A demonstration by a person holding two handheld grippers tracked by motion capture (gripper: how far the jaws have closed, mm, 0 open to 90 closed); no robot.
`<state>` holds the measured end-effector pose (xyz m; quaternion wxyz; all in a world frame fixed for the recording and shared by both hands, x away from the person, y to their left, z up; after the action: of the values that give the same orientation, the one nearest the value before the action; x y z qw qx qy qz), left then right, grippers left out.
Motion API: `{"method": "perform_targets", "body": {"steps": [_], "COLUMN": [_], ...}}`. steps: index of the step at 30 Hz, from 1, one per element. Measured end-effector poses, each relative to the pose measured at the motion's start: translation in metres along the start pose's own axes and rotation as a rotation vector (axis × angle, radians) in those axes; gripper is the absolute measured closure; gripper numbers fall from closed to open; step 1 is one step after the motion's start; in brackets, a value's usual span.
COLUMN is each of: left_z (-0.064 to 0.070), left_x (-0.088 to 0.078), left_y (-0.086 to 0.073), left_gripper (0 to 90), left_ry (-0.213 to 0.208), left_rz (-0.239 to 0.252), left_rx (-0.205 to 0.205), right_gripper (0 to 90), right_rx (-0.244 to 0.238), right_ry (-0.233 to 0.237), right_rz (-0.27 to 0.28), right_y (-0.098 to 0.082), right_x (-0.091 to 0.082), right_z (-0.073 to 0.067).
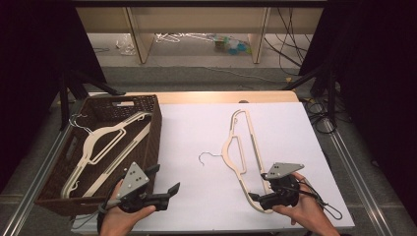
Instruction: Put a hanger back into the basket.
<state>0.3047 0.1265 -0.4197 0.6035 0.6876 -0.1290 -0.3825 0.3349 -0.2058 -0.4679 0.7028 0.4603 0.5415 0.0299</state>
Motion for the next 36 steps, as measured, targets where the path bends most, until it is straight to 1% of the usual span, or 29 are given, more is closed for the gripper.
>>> {"method": "perform_targets", "body": {"steps": [2,3,4,5,6,7,8,9,10,11,12,13,14,15,16,18,20,21,22,23,26,27,28,29,30,31,32,33,36], "left_z": [0.004,0.006,0.008,0.01,0.012,0.014,0.015,0.016,0.016,0.017,0.017,0.017,0.017,0.017,0.018,0.019,0.019,0.02,0.02,0.019,0.019,0.019,0.019,0.019,0.018,0.019,0.018,0.019,0.019], "left_x": [0.001,0.001,0.002,0.003,0.004,0.005,0.007,0.008,0.009,0.009,0.009,0.01,0.01,0.01,0.012,0.012,0.013,0.013,0.014,0.013,0.014,0.014,0.014,0.015,0.015,0.015,0.015,0.015,0.016], "left_y": [-0.003,-0.005,-0.007,-0.009,-0.011,-0.013,-0.015,-0.017,-0.018,-0.019,-0.02,-0.021,-0.021,-0.022,-0.022,-0.023,-0.024,-0.024,-0.025,-0.025,-0.026,-0.026,-0.026,-0.027,-0.027,-0.028,-0.028,-0.028,-0.029], "left_gripper": [17.3,17.4,17.3,17.3,17.4,17.3,17.3,17.3,17.3,17.3,17.3,17.3,17.3,17.3,17.3,17.3,17.3,17.3,17.3,17.3,17.3,17.3,17.3,17.3,17.3,17.3,17.3,17.3,17.3], "left_ry": [-0.003,-0.003,-0.016,-0.012,-0.016,-0.023,-0.028,-0.028,-0.025,-0.02,-0.022,-0.027,-0.022,-0.022,-0.027,-0.027,-0.033,-0.034,-0.039,-0.034,-0.031,-0.032,-0.035,-0.043,-0.04,-0.033,-0.033,-0.035,-0.037], "left_rz": [-0.002,-0.004,-0.001,-0.008,-0.009,-0.011,-0.016,-0.02,-0.019,-0.024,-0.028,-0.026,-0.03,-0.034,-0.031,-0.033,-0.036,-0.039,-0.036,-0.042,-0.047,-0.047,-0.047,-0.042,-0.047,-0.052,-0.053,-0.052,-0.051], "left_rx": [0.011,0.01,0.005,0.019,0.015,0.014,0.02,0.026,0.029,0.034,0.037,0.029,0.031,0.032,0.029,0.03,0.033,0.033,0.027,0.032,0.033,0.035,0.035,0.028,0.049,0.04,0.042,0.034,0.032], "right_gripper": [23.6,23.9,23.9,24.2,24.5,24.8,25.1,25.5,25.9,26.4,26.9,27.9,28.8,30.6,32.2,33.3,36.0,36.5,37.1,37.4,40.4,41.5,42.1,43.0,45.7,46.5,47.6,48.8,51.2], "right_rx": [-0.008,0.005,-0.006,-0.006,0.001,0.0,0.001,0.0,0.006,0.014,0.011,0.013,0.017,0.01,0.02,0.043,0.045,0.057,0.051,0.072,0.066,0.062,0.071,0.068,0.064,0.06,0.064,0.06,0.055], "right_ry": [-0.015,-0.01,-0.007,-0.015,-0.006,-0.013,-0.002,-0.013,-0.007,-0.014,-0.016,-0.012,-0.007,-0.012,-0.008,-0.018,-0.026,-0.02,-0.02,-0.014,-0.006,-0.011,-0.008,-0.012,-0.018,-0.015,-0.012,-0.016,-0.028], "right_rz": [0.014,-0.002,-0.001,0.002,-0.02,-0.011,-0.035,-0.025,-0.048,-0.043,-0.049,-0.069,-0.086,-0.087,-0.111,-0.15,-0.176,-0.188,-0.192,-0.208,-0.239,-0.249,-0.257,-0.256,-0.254,-0.269,-0.282,-0.284,-0.304], "right_y": [0.0,0.0,0.0,0.001,0.0,0.0,0.0,0.0,0.001,0.002,0.002,0.003,0.003,0.004,0.004,0.004,0.005,0.006,0.007,0.008,0.009,0.009,0.01,0.011,0.013,0.013,0.014,0.015,0.018], "right_x": [0.003,0.003,0.004,0.006,0.006,0.009,0.009,0.012,0.014,0.018,0.022,0.026,0.028,0.034,0.037,0.044,0.051,0.053,0.056,0.058,0.065,0.066,0.067,0.068,0.069,0.07,0.072,0.073,0.074], "right_z": [0.0,-0.001,-0.001,-0.001,-0.003,-0.004,-0.004,-0.005,-0.005,-0.006,-0.005,-0.005,-0.005,-0.003,-0.003,-0.001,0.002,0.003,0.005,0.005,0.006,0.007,0.006,0.007,0.008,0.008,0.008,0.009,0.009]}}
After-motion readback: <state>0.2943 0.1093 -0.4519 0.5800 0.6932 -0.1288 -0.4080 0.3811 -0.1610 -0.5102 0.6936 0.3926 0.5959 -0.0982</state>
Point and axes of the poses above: each handheld gripper's, and its own axes: x roughly forward along the jaws, y roughly out of its top, z roughly to its right, the point moved 5 cm from there along x, roughly forward along the jaws
